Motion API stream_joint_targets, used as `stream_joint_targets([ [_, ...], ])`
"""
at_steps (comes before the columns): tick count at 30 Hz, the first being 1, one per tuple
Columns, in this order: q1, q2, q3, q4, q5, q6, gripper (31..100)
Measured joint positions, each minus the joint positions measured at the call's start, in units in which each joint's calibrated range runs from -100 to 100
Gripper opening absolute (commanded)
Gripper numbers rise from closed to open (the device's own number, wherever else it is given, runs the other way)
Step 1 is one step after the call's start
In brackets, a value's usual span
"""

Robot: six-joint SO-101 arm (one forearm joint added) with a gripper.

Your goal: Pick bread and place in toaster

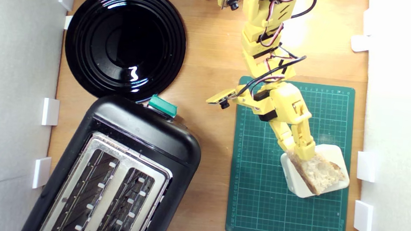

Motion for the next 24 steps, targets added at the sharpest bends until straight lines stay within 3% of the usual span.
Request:
stream_joint_targets([
  [5, 0.0, 0.0, 0.0, 0.09, 0.0, 0.0, 53.4],
  [17, 0.0, -1.51, 0.0, 0.18, 0.0, 0.0, 52.8],
  [20, 0.0, -7.56, 0.0, -0.09, 1.61, 0.0, 53.4],
  [24, 0.0, -19.49, 0.09, 0.0, 13.14, 0.0, 53.4],
])
